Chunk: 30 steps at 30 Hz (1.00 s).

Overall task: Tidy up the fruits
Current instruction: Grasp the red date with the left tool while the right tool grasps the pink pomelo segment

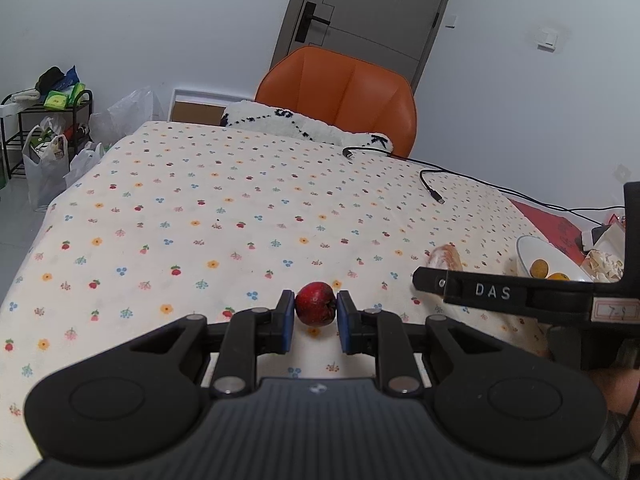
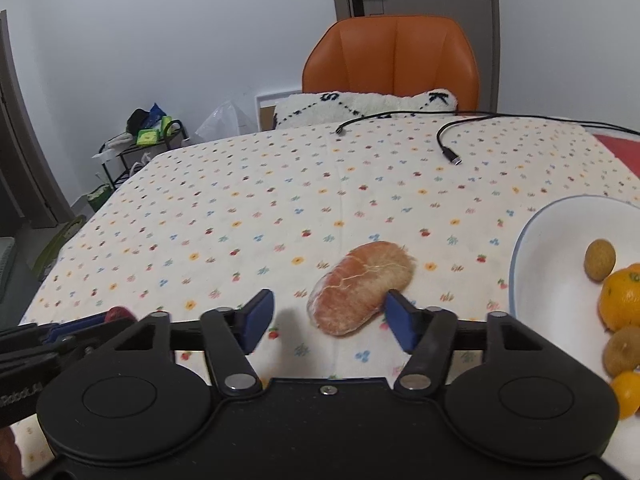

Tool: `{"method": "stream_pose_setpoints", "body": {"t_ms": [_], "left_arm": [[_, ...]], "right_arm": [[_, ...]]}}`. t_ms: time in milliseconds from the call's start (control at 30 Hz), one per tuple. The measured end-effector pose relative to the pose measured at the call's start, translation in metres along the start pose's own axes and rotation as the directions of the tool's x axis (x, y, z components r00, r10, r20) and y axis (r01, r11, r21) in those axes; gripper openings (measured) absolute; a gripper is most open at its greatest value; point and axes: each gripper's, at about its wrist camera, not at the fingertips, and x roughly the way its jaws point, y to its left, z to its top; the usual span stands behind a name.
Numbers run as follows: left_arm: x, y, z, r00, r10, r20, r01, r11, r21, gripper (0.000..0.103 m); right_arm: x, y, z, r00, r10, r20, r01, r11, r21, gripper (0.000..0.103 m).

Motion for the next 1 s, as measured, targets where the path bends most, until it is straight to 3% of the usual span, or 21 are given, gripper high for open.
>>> {"method": "stream_pose_setpoints", "body": {"t_ms": [133, 267, 733, 1000], "left_arm": [[0.001, 0.001, -0.001, 1.000, 0.002, 0.000, -0.002, 1.000, -0.002, 0.021], [0.001, 0.001, -0.001, 1.000, 0.003, 0.000, -0.003, 1.000, -0.001, 0.021], [-0.005, -0.008, -0.007, 1.000, -0.003, -0.003, 0.003, 1.000, 0.006, 0.021], [-0.006, -0.012, -0.009, 1.000, -0.007, -0.005, 0.007, 1.000, 0.006, 0.021]], "right_arm": [[0.002, -0.002, 0.001, 1.000, -0.021, 0.010, 0.021, 1.000, -0.011, 0.040], [0.000, -0.003, -0.001, 1.000, -0.006, 0.014, 0.007, 1.000, -0.030, 0.036], [-0.028, 0.003, -0.024, 0.989, 0.147, 0.002, -0.146, 0.986, -0.085, 0.035], [-0.035, 0.004, -0.028, 0.993, 0.115, -0.003, -0.115, 0.988, -0.104, 0.042]]}}
